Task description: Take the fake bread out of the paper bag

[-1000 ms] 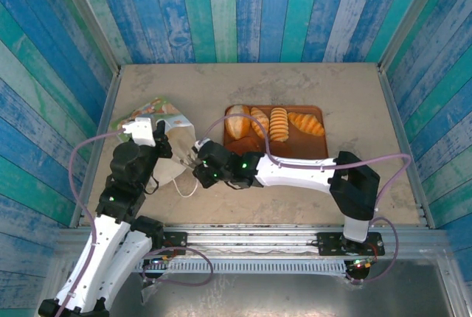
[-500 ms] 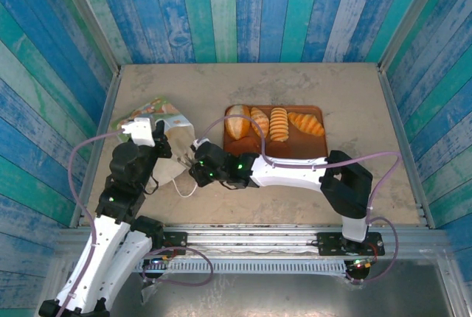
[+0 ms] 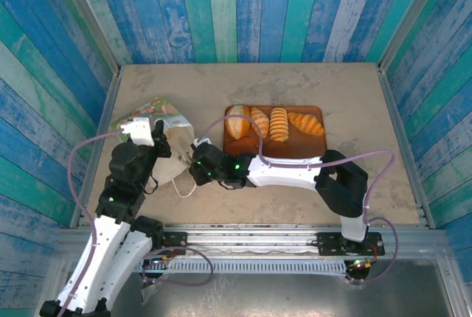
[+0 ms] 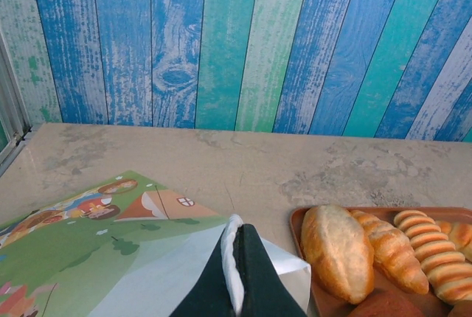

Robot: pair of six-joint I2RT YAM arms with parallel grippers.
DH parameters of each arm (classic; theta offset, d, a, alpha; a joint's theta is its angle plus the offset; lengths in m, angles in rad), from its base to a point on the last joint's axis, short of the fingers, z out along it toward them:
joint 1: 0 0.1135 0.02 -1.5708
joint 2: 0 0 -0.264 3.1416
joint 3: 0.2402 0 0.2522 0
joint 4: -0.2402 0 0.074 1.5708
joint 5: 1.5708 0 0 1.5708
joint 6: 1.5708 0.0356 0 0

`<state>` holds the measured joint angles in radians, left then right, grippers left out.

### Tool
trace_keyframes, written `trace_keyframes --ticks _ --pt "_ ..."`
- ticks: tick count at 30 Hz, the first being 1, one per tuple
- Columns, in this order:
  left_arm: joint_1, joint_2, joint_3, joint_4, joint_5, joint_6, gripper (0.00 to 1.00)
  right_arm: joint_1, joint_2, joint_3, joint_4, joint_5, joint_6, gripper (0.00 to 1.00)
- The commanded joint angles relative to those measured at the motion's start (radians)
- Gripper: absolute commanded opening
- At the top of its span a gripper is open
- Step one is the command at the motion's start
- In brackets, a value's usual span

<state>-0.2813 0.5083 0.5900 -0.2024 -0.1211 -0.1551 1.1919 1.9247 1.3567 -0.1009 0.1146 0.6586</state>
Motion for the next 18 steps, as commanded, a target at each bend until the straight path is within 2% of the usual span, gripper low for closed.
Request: trace_keyframes --ticks 1,18 --pt "0.007 -0.004 -0.007 0.024 0.006 -0.009 0.00 0.007 0.026 0.050 0.032 0.000 0.007 0.37" --pt "0.008 -0.010 -0.009 0.024 0.013 -0.011 0.00 -0.009 0.170 0.239 0.039 0.052 0.044 0.40"
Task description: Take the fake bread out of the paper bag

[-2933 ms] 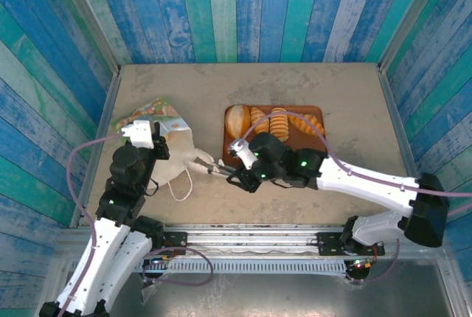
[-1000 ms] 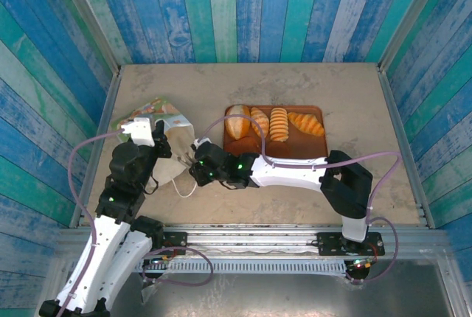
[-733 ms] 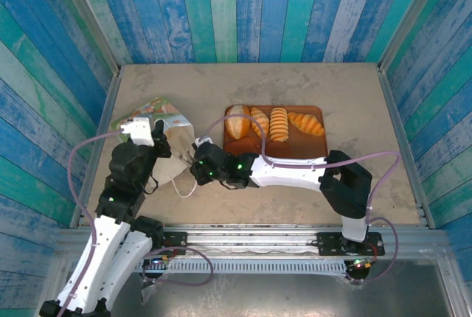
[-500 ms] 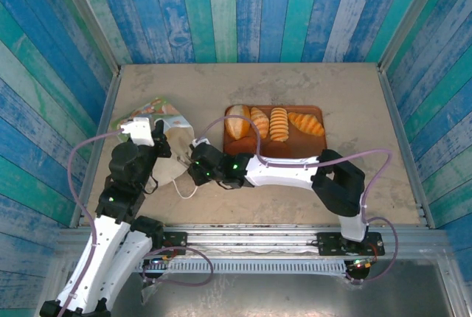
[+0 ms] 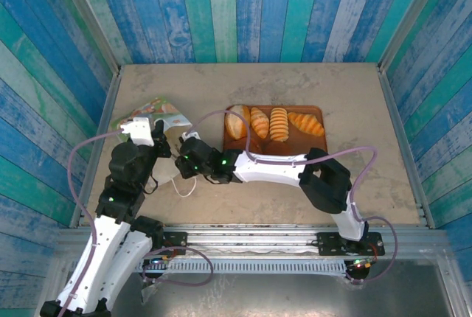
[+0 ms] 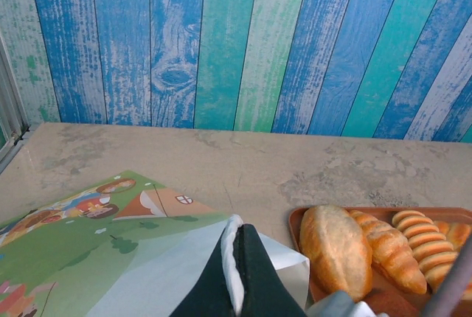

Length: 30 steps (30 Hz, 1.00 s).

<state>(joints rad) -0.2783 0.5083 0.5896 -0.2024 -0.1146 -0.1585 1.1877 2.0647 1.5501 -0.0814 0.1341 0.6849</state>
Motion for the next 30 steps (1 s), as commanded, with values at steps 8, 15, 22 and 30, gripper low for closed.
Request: trace_keyframes --ticks 8,15,22,30 --pt "0.008 -0.010 -0.008 0.026 0.010 -0.009 0.00 -0.021 0.110 0.124 -0.037 0.004 0.025 0.36" --pt "0.010 -0.006 -0.008 0.025 0.008 -0.010 0.00 -0.007 0.060 0.104 -0.037 0.000 -0.062 0.26" --pt "0.014 -0.003 -0.008 0.024 0.010 -0.010 0.00 0.024 -0.015 0.085 -0.165 0.084 -0.179 0.25" --pt "0.016 -0.004 -0.008 0.023 0.011 -0.011 0.00 0.116 -0.065 0.114 -0.364 0.320 -0.342 0.26"
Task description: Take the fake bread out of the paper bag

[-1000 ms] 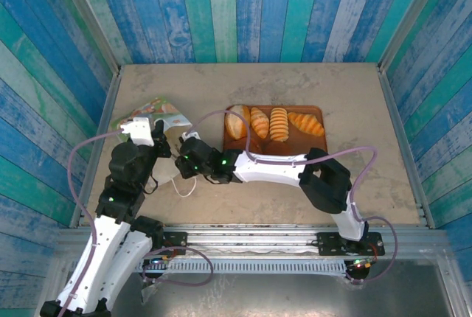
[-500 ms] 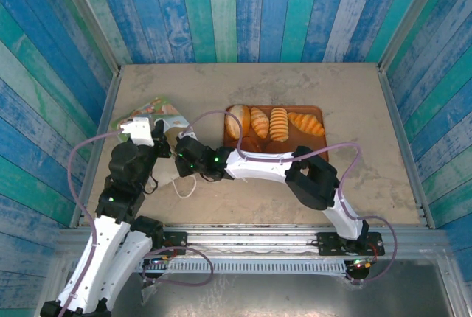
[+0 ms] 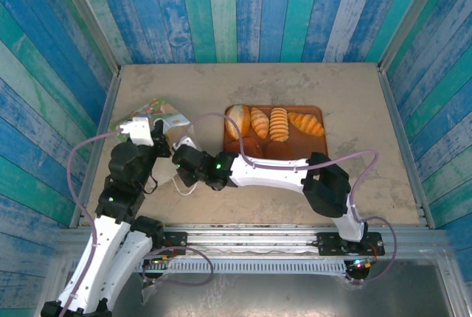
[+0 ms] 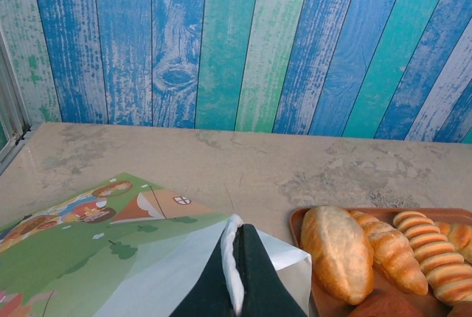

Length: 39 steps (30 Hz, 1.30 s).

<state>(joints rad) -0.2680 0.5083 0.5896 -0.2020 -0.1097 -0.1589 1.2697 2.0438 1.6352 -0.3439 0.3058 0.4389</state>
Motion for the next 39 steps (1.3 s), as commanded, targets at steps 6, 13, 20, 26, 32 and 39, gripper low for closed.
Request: trace_keyframes --ticks 6,13,20,26,32,39 --pt "0.006 -0.008 -0.008 0.023 0.007 -0.012 0.00 0.045 -0.063 0.008 -0.185 0.258 -0.147 0.26" --pt "0.007 -0.008 -0.008 0.025 0.007 -0.011 0.00 0.055 -0.040 0.012 -0.194 0.209 -0.291 0.27" --pt "0.010 -0.002 -0.008 0.026 0.007 -0.012 0.00 0.085 -0.018 0.021 -0.178 0.184 -0.360 0.32" --pt "0.013 0.001 -0.009 0.026 0.012 -0.013 0.00 0.086 -0.079 -0.054 -0.068 0.103 -0.364 0.34" --pt "0.016 0.004 -0.008 0.027 0.015 -0.015 0.00 0.085 -0.106 -0.100 0.009 -0.044 -0.382 0.34" --pt "0.017 0.001 -0.008 0.026 0.017 -0.014 0.00 0.081 -0.157 -0.128 0.065 -0.065 -0.336 0.34"
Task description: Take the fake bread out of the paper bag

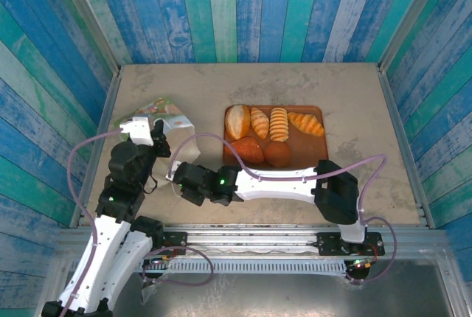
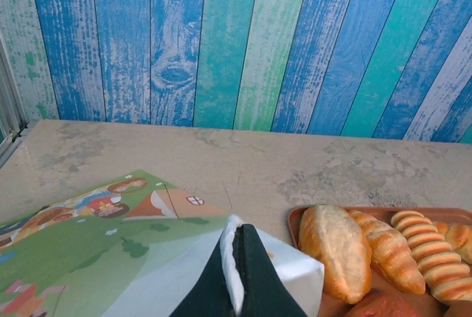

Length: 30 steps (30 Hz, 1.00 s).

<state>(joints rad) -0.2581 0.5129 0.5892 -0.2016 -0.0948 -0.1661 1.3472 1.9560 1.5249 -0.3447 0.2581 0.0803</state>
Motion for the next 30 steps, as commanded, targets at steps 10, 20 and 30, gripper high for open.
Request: trace_keyframes --ticks 10,20,30 --pt "0.010 -0.004 -0.010 0.024 0.006 -0.012 0.00 -0.067 -0.070 -0.038 0.109 -0.060 0.139 0.37" --pt "0.019 0.009 -0.008 0.027 0.013 -0.011 0.00 -0.078 0.037 0.061 0.036 -0.154 0.130 0.39" --pt "0.023 0.012 -0.006 0.029 0.020 -0.011 0.00 -0.112 0.002 -0.003 0.041 -0.148 0.169 0.39"
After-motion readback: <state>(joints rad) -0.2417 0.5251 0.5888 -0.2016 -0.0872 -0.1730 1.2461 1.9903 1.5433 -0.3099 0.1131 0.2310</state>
